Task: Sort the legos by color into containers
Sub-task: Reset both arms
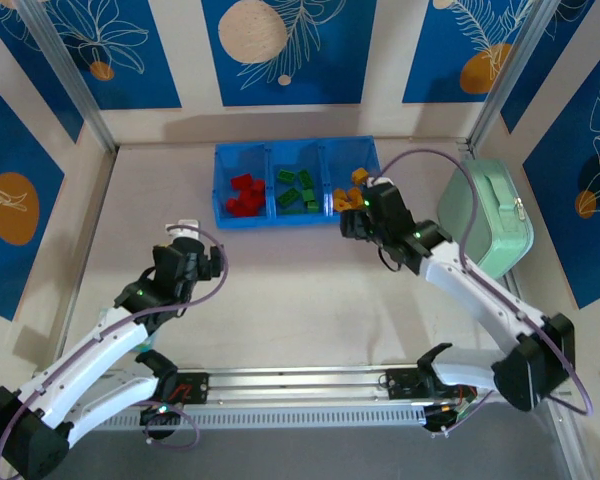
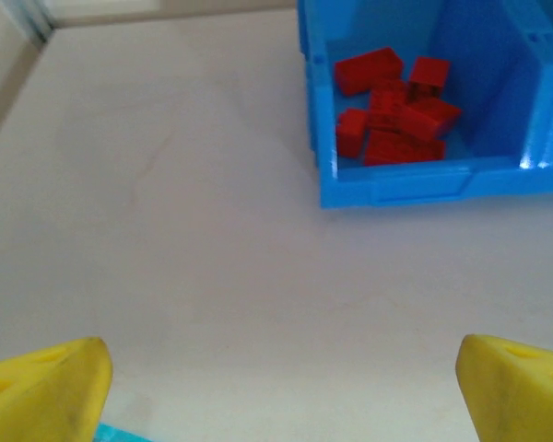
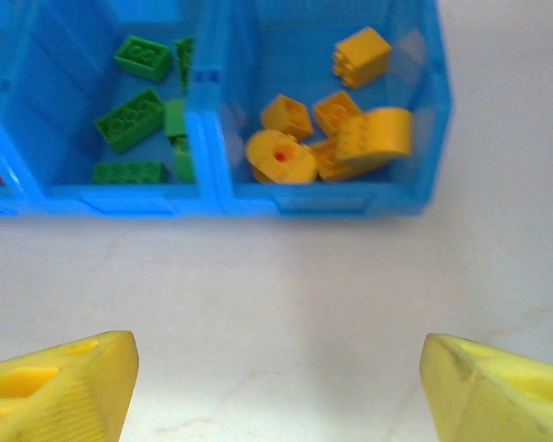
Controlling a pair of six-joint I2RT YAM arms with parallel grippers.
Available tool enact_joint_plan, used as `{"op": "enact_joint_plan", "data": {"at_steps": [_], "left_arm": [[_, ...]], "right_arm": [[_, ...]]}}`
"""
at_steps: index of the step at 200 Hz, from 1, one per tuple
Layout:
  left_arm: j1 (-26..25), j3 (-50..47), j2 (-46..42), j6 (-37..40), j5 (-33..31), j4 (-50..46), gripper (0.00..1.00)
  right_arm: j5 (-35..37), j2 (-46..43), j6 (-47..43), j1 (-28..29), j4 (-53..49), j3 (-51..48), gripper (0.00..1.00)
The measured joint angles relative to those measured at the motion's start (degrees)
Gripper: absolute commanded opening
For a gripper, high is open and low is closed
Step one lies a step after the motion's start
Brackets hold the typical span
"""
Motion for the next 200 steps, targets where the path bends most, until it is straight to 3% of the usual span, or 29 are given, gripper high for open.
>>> {"op": "enact_joint_plan", "data": {"at_steps": [62,69,80,140,200], "left_arm": [[0.0,-6.6,-1.5,5.4,-9.6,5.9,1.00],[0.0,-7.0,-1.6,5.8,-10.6,6.2,1.00],[0.0,-7.4,-1.8,6.4,-12.1,6.5,1.00],[0.0,-11.8,-3.0,7.9,-16.5,9.6,1.00],[0.0,-18.5,-11.9,10.6,-22.0,16.9,1.00]], "right_arm": [[10.3,-12.8,-1.4,1.8,0.9,-19.6,0.81],[11.7,-15.1,-1.8,2.5,1.6,-21.9,0.84],[13.5,-18.8,-2.7,3.1,2.7,-24.7,1.00],[16.4,-34.5,-5.7,3.3,7.9,-34.2,0.99],[18.5,-37.0,-8.4,2.3,13.4,-39.8,0.99]]}}
